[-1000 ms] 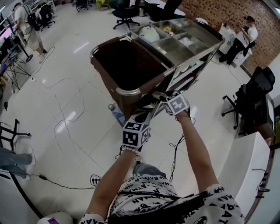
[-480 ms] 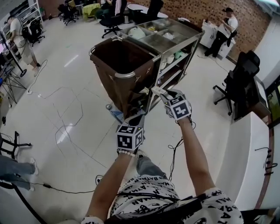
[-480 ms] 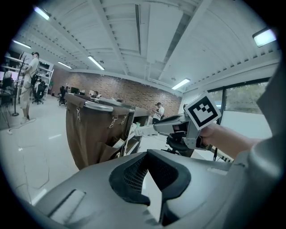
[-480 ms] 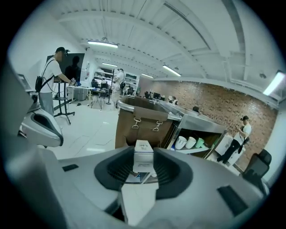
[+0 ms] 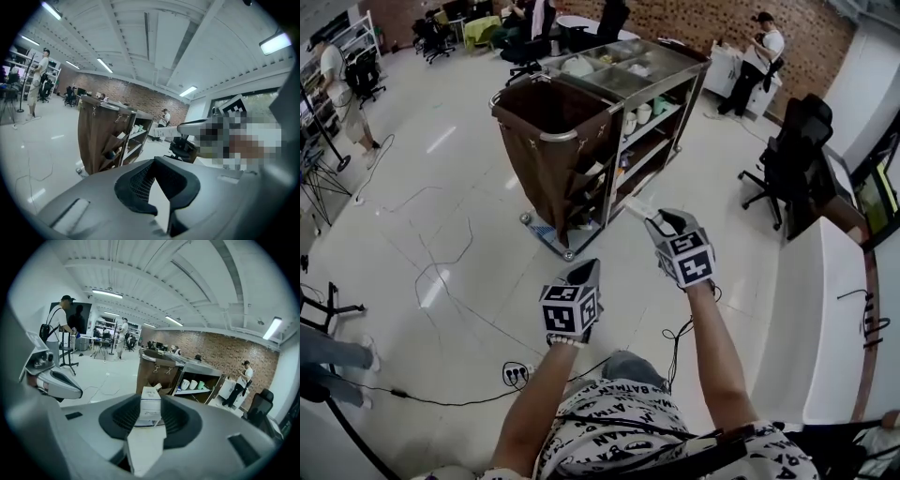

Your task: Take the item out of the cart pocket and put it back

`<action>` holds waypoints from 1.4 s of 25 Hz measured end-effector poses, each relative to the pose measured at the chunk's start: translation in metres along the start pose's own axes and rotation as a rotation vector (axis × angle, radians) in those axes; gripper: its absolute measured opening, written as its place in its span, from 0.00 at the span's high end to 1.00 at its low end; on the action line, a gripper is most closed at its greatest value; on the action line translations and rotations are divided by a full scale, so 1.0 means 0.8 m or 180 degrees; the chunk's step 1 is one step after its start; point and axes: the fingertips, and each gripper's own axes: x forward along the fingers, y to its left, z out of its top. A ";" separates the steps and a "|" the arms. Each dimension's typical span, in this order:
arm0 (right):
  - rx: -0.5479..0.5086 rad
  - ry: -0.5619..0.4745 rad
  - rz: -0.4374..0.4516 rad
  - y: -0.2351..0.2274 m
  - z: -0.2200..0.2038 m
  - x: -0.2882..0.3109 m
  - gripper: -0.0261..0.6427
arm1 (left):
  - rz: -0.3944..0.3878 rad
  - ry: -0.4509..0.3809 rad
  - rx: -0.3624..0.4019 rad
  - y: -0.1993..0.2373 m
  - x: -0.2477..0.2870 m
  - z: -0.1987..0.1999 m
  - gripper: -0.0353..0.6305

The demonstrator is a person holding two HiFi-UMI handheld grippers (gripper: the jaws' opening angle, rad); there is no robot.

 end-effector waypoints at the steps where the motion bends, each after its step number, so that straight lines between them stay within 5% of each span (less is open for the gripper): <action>1: 0.0018 -0.0017 0.0008 0.006 -0.004 -0.011 0.74 | 0.0008 -0.0008 -0.0020 -0.004 -0.007 -0.005 0.95; 13: 0.0299 -0.0101 0.0365 0.082 -0.082 -0.113 0.74 | 0.0170 -0.0101 -0.0129 -0.081 -0.041 -0.057 0.95; 21: 0.0574 -0.0056 0.0569 0.115 -0.141 -0.154 0.74 | 0.0260 0.0057 -0.0131 -0.128 -0.057 -0.104 0.95; 35: 0.0624 -0.0041 0.0663 0.106 -0.156 -0.155 0.74 | 0.0147 0.0037 -0.0146 -0.145 -0.048 -0.106 0.94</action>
